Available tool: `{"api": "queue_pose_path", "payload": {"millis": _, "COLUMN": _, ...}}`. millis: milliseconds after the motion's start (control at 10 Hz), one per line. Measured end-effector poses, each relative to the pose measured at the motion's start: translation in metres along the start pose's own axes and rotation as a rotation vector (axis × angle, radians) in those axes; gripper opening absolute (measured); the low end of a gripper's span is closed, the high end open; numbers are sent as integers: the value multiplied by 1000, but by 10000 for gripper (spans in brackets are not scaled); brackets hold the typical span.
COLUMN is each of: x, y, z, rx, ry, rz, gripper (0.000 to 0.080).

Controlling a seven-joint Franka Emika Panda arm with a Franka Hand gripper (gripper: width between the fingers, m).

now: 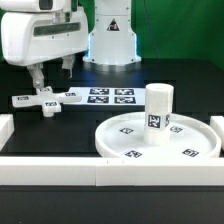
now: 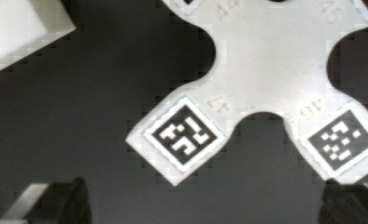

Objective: Assemble round table

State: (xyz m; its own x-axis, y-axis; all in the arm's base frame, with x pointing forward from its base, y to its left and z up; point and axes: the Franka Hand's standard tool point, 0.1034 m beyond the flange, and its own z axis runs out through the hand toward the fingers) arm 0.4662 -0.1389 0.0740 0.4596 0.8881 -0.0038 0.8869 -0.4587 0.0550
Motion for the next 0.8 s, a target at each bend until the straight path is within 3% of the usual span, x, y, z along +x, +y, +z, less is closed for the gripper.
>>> {"api": "queue_pose_path", "payload": {"millis": 300, "x": -16, "y": -7, "z": 9, "rx": -2, "ry": -4, "rz": -54, "gripper": 649}}
{"api": "queue_pose_path", "payload": {"millis": 500, "x": -27, "y": -15, "z": 16, "rx": 17, "ry": -9, "rz": -37, "gripper": 649}}
{"api": "queue_pose_path", "payload": {"millis": 800, "x": -28, "y": -21, "z": 26, "rx": 36, "ry": -13, "rz": -37, "gripper": 649}}
